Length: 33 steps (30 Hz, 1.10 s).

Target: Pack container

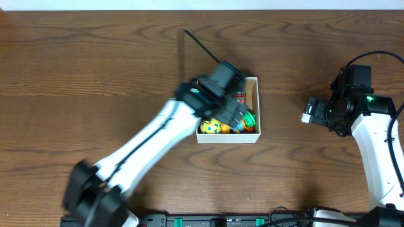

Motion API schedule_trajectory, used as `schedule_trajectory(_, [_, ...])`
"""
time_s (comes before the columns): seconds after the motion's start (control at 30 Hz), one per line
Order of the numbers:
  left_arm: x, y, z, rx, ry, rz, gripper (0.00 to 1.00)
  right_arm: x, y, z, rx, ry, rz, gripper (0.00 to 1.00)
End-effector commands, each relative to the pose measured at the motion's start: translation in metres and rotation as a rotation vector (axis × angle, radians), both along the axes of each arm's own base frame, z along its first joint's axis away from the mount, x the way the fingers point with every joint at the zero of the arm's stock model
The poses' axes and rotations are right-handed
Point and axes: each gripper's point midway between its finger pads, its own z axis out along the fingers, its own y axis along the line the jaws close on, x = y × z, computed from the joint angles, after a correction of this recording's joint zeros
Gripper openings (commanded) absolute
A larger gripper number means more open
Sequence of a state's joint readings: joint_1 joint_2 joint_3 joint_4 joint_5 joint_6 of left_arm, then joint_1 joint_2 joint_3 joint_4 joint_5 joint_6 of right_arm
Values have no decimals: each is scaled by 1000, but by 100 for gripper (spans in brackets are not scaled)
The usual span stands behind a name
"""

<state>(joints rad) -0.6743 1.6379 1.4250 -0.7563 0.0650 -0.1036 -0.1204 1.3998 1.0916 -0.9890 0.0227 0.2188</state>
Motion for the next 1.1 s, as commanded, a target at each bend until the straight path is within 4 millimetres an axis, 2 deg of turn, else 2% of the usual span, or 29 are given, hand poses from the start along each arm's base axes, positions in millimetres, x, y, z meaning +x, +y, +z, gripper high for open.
schedule_trajectory(0.0, [24, 49, 51, -23, -122, 134, 98, 5, 5, 4, -10, -16, 43, 99])
schedule_trajectory(0.1, [39, 104, 64, -24, -138, 274, 98, 19, 21, 23, -17, -71, 110, 99])
schedule_trajectory(0.27, [60, 191, 67, -9, -135, 504, 98, 54, 50, 69, -66, -234, 203, 99])
schedule_trajectory(0.33, [65, 216, 65, -3, -134, 570, 98, 69, 62, 80, -65, -312, 233, 99])
schedule_trajectory(0.43, [68, 241, 62, 3, -127, 635, 98, 88, 72, 94, -66, -412, 250, 99])
schedule_trajectory(0.57, [67, 257, 63, 7, -125, 675, 98, 102, 74, 107, -74, -489, 261, 99])
schedule_trajectory(0.7, [52, 259, 63, 21, -89, 680, 98, 95, 73, 116, -73, -504, 257, 99])
schedule_trajectory(0.83, [30, 259, 77, 7, -128, 674, 98, 69, 72, 141, -58, -553, 230, 99])
schedule_trajectory(0.93, [7, 259, 89, -14, -190, 667, 98, 45, 64, 155, -76, -606, 191, 99])
schedule_trajectory(1.07, [-30, 259, 97, -52, -299, 663, 98, 9, 56, 153, -121, -673, 164, 99])
